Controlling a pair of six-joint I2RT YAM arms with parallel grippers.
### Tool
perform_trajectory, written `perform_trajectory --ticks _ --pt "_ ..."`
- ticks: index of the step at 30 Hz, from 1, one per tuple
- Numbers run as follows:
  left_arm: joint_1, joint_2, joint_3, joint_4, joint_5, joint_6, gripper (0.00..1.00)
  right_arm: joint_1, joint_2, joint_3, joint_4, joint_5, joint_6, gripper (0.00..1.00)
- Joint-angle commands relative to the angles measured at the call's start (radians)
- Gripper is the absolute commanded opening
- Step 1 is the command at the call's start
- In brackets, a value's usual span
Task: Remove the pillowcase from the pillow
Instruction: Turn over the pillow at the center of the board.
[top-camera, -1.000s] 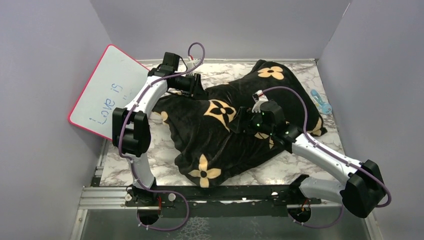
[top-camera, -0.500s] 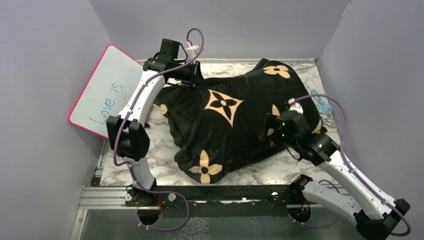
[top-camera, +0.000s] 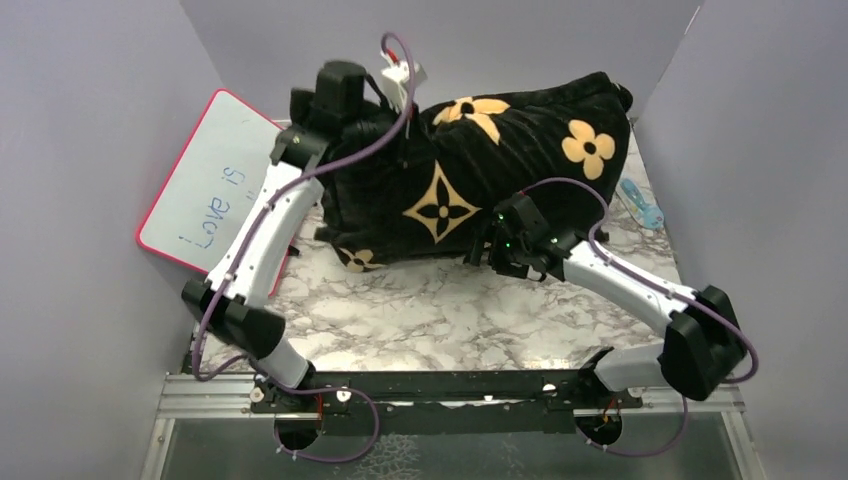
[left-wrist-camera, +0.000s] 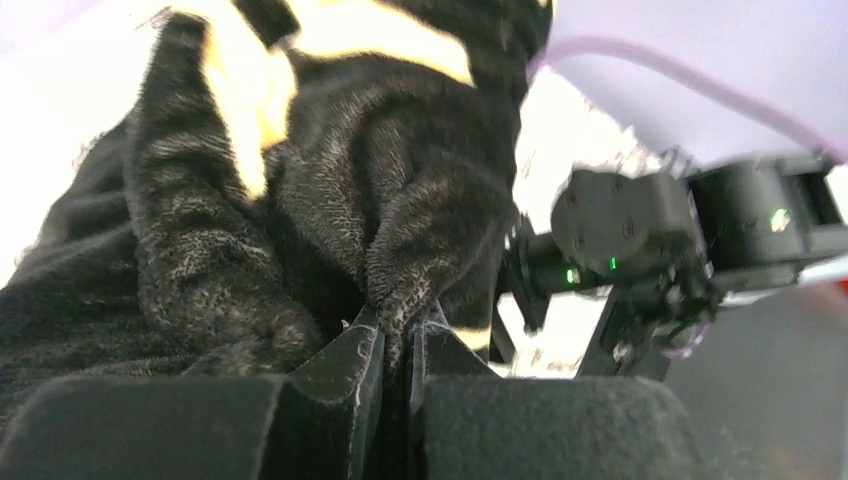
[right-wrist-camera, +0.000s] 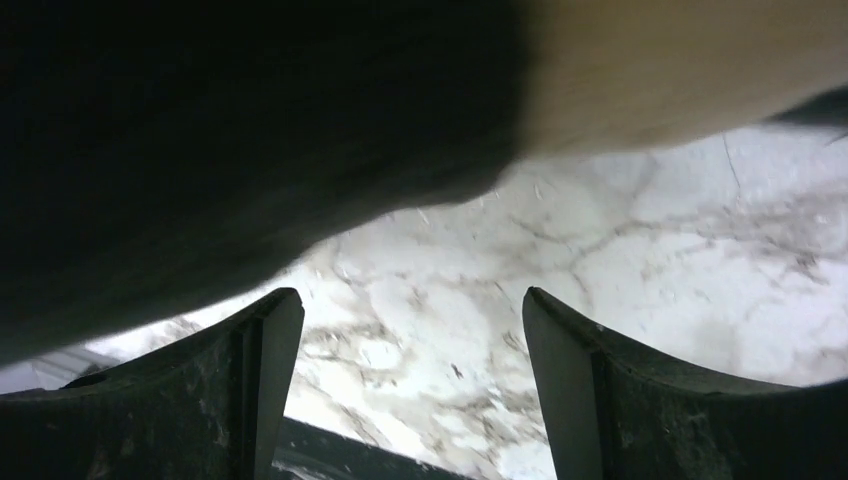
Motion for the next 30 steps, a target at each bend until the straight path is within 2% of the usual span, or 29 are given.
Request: perform_trajectory --ticks 1,4,7,10,13,16,19,20,21,22,23,26,28,30 --pt "-0.138 -0.266 -0.457 0.186 -0.146 -0.02 0.0 -0.001 0.117 0.141 0.088 0.011 -0.052 0.87" --pt "-0.182 -0.451 -0.821 0.411 -0.197 -0.135 0.0 -0.017 0.103 0.104 0.05 0.032 -0.038 0.89" --pt "-0.232 -0.572 -0.997 0.556 -0.268 -0.231 0.0 -0.019 0.02 0.072 -0.031 0.06 -0.028 0.91" --pt "-0.309 -0.604 -1.042 0.605 -0.354 -0.256 0.0 -0.02 -0.117 0.067 -0.159 0.212 0.009 0.93" --pt "-0.386 -0.589 -1.045 0.595 -0.416 -0.238 0.0 -0.02 -0.266 0.136 -0.262 0.377 -0.017 0.94" --pt "-0.449 -0.548 -1.04 0.593 -0.441 -0.244 0.0 -0.02 -0.379 0.217 -0.242 0.454 -0.11 0.94" --pt "-0.549 -0.518 -1.033 0.59 -0.498 -0.25 0.0 -0.019 -0.406 0.292 -0.197 0.481 -0.177 0.94" --pt "-0.581 -0.517 -1.035 0.59 -0.517 -0.256 0.13 -0.02 -0.389 0.316 -0.207 0.499 -0.18 0.95" --pt "-0.613 -0.518 -1.038 0.59 -0.527 -0.264 0.33 -0.02 -0.365 0.333 -0.218 0.512 -0.187 0.95" --pt "-0.639 -0.521 -1.035 0.585 -0.529 -0.268 0.49 -0.02 -0.336 0.345 -0.243 0.524 -0.187 0.96" --pt "-0.663 -0.527 -1.026 0.575 -0.531 -0.275 0.58 -0.02 -0.31 0.357 -0.279 0.538 -0.163 0.97" --pt "-0.718 -0.561 -0.972 0.517 -0.528 -0.293 0.74 -0.02 -0.257 0.346 -0.344 0.558 -0.096 1.0" --pt "-0.725 -0.602 -0.923 0.48 -0.519 -0.301 0.77 -0.02 -0.26 0.309 -0.382 0.569 -0.043 1.0" --pt "-0.725 -0.652 -0.887 0.453 -0.577 -0.31 0.84 -0.02 -0.287 0.248 -0.4 0.561 0.004 1.0"
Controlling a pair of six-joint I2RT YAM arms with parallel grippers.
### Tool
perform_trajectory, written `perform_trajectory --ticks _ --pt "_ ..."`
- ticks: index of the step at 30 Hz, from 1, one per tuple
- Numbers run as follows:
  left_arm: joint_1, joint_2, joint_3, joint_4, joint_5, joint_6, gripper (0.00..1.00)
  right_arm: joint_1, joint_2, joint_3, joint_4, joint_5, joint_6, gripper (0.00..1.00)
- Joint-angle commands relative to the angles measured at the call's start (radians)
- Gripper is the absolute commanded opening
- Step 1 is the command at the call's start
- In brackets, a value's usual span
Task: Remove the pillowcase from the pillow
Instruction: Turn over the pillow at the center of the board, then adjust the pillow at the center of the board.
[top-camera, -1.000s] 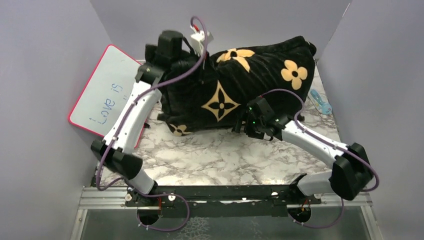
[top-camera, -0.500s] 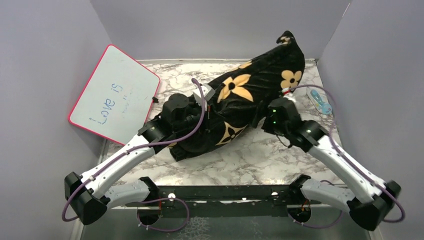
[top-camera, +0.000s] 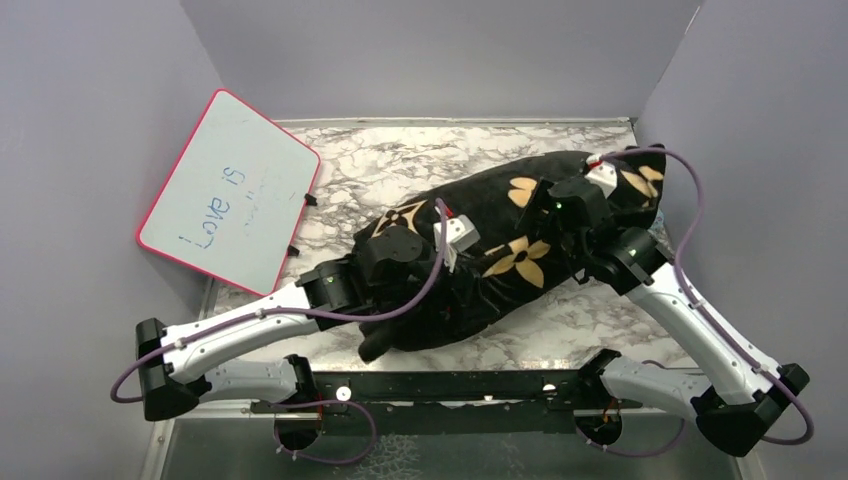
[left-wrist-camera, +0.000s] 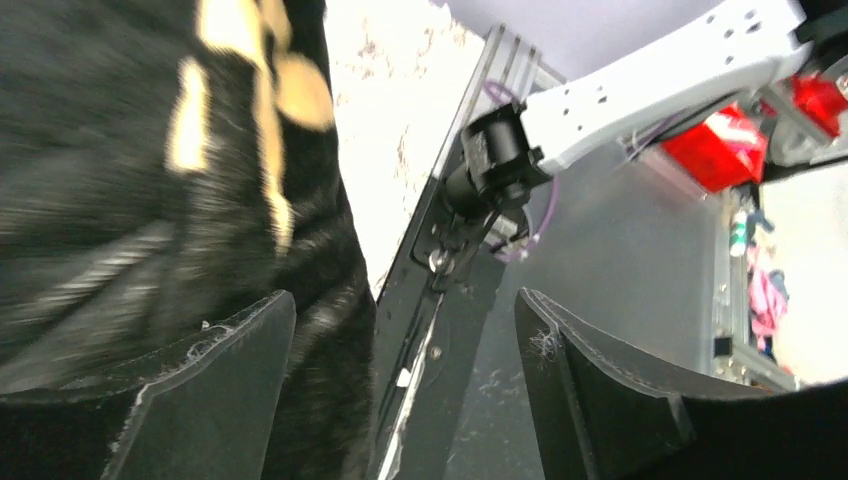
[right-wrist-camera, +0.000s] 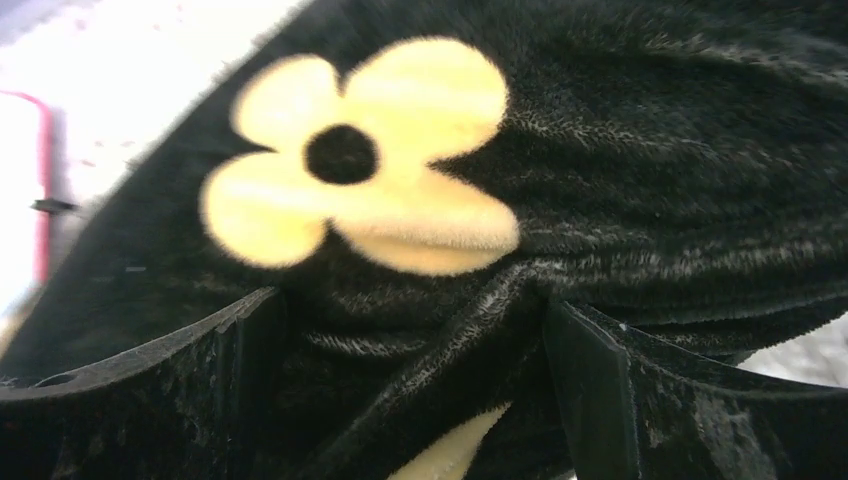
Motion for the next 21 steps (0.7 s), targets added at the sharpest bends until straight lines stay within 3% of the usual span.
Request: perform_trajectory --ticks 1,4,6,9,12,15,21 --pt "0.013 -0.127 0.12 -0.084 -0.122 -0.016 0.88 -0.001 -0.048 -0.122 -0.131 0.035 0.124 1.0" --pt "0.013 -0.155 0.183 -0.181 -0.268 -0.005 0.98 -0.001 -0.106 -0.253 -0.15 -0.048 0.212 1.0" --pt "0.015 -0.138 0.207 -0.274 -0.372 0.0 0.99 0.0 -0.145 -0.337 -0.162 -0.106 0.283 0.99" --pt "0.043 -0.069 0.211 -0.387 -0.501 -0.043 0.99 -0.001 -0.197 -0.462 -0.107 -0.211 0.326 0.9" --pt "0.168 -0.013 0.128 -0.407 -0.454 -0.112 0.99 -0.001 -0.211 -0.551 -0.007 -0.257 0.326 0.79" --pt "0.323 0.0 0.009 -0.369 -0.331 -0.191 0.99 -0.002 -0.139 -0.589 0.117 -0.267 0.278 0.75" --pt "0.38 -0.064 -0.148 -0.258 -0.269 -0.273 0.96 -0.023 0.154 -0.438 0.25 -0.369 0.054 0.82"
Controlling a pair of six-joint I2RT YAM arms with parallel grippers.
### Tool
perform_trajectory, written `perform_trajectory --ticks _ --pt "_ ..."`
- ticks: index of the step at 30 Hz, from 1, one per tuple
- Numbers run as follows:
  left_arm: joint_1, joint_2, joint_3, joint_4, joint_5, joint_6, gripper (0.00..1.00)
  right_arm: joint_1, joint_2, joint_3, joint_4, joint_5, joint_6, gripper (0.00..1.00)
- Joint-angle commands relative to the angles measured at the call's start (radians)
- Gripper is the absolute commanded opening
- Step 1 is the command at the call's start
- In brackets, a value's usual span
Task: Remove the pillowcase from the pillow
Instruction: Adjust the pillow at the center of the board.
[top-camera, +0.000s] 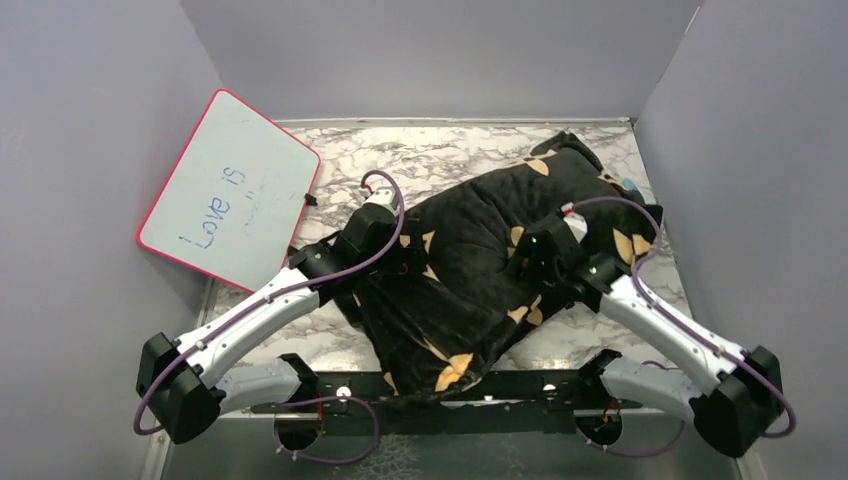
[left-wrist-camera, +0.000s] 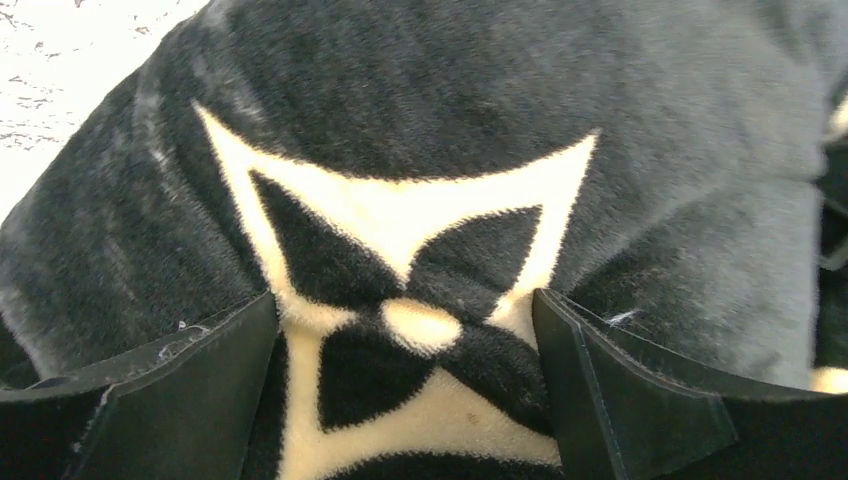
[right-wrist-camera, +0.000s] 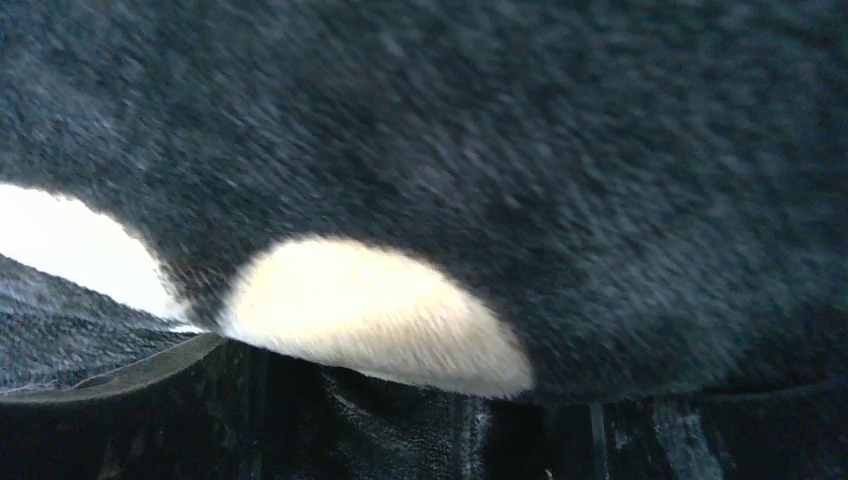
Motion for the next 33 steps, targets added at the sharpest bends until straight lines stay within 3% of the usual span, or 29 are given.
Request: perform_trajectory --ticks 1,7,10,12,14,15,18,22,25,33 --pt "0.015 -0.098 -0.068 0.044 0.07 -0.098 0.94 -0.009 0.252 0.108 0.114 -0.158 -0.214 0.83" --pt "0.025 -0.132 -0.145 0.136 0.165 -0.131 0.63 -0.051 0.392 0.337 0.19 -0.209 -0.509 0.88" --pt "0.025 -0.146 -0.193 0.243 0.303 -0.105 0.62 -0.128 0.478 0.47 0.11 -0.217 -0.521 0.9" --pt "0.025 -0.168 -0.181 0.249 0.313 -0.097 0.7 -0.159 0.493 0.547 0.004 -0.137 -0.483 0.91" --pt "0.025 -0.208 -0.141 0.185 0.225 -0.086 0.86 -0.16 0.456 0.6 -0.077 -0.053 -0.475 0.91" --pt "0.025 -0.23 -0.114 0.139 0.159 -0.085 0.91 -0.16 0.412 0.595 -0.076 -0.082 -0.505 0.91" --pt "0.026 -0.276 -0.038 0.002 -0.024 -0.097 0.99 -0.16 0.23 0.484 0.027 -0.362 -0.608 0.91" --pt "0.027 -0.298 0.027 -0.15 -0.204 -0.176 0.99 -0.151 0.047 0.328 0.194 -0.788 -0.63 0.83" --pt "0.026 -0.306 0.043 -0.254 -0.309 -0.234 0.99 -0.057 0.027 0.296 0.201 -0.853 -0.661 0.79" --pt "0.027 -0.355 0.0 -0.368 -0.363 -0.322 0.99 0.46 0.105 0.325 0.311 -0.463 -0.928 0.8"
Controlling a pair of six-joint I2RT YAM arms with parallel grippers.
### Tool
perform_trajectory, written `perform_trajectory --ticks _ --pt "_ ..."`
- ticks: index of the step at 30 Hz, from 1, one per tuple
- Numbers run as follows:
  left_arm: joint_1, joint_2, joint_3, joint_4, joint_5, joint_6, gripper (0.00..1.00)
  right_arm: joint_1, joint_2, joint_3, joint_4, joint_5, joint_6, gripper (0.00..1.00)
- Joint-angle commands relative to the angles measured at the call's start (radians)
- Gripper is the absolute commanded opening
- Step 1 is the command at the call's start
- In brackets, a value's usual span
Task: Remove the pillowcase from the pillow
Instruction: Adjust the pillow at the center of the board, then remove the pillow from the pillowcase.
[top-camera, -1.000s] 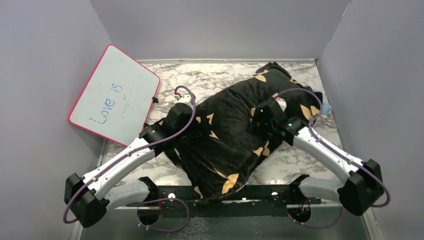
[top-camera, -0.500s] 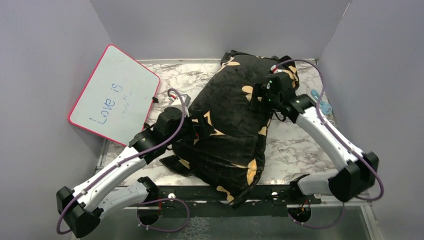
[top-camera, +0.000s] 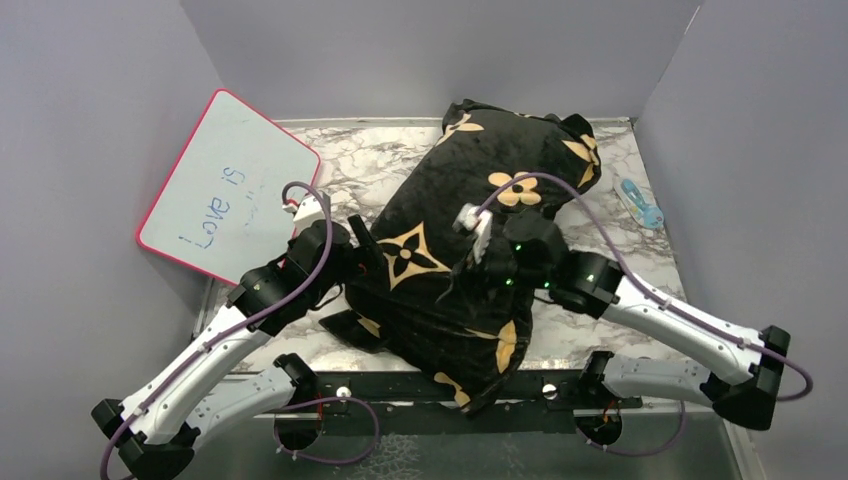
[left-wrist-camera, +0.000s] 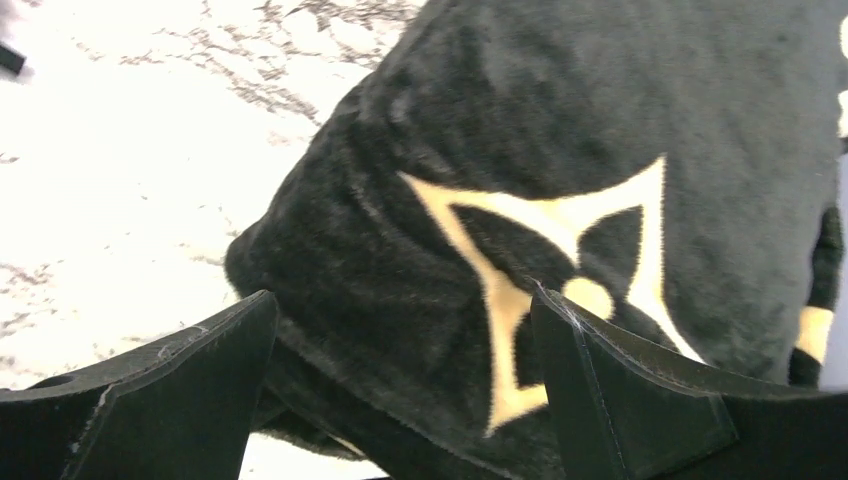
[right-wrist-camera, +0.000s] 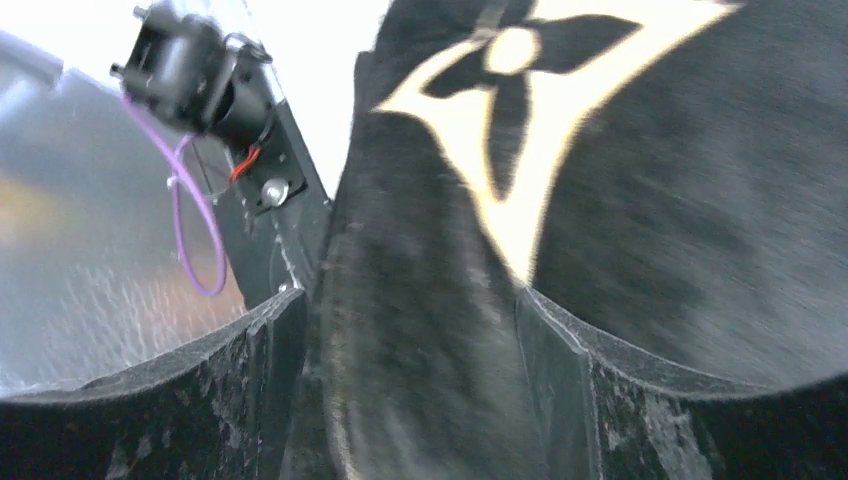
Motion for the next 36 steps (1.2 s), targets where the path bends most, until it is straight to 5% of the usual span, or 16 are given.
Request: perform_trajectory --ticks 1,6,9,12,16,24,32,36 --pt "-0.003 -0.048 -0.028 -0.114 -0.084 -0.084 0.99 0.272 0.062 0.016 0.156 0.25 -0.24 0.8" --pt "-0.003 -0.102 -0.042 -0.131 -0.073 -0.101 0.99 0.399 0.227 0.02 0.21 0.505 -0.414 0.82" --pt "-0.002 -0.121 -0.039 -0.146 -0.061 -0.089 0.98 0.4 0.265 0.005 0.238 0.691 -0.435 0.72" --pt "-0.003 -0.133 -0.04 -0.156 -0.043 -0.078 0.97 0.4 0.238 -0.023 0.343 0.883 -0.393 0.51" --pt "-0.003 -0.137 -0.052 -0.155 -0.022 -0.08 0.95 0.392 0.209 0.014 0.344 0.997 -0.287 0.07" --pt "-0.003 -0.116 -0.058 -0.036 0.151 0.009 0.96 0.209 0.264 0.134 0.048 0.836 0.058 0.01" --pt "-0.002 -0.036 -0.175 0.151 0.366 -0.026 0.95 0.143 0.279 0.114 0.021 0.672 0.152 0.01" --pt "-0.002 0.012 -0.244 0.3 0.422 -0.038 0.76 0.143 0.277 0.105 0.013 0.592 0.143 0.06"
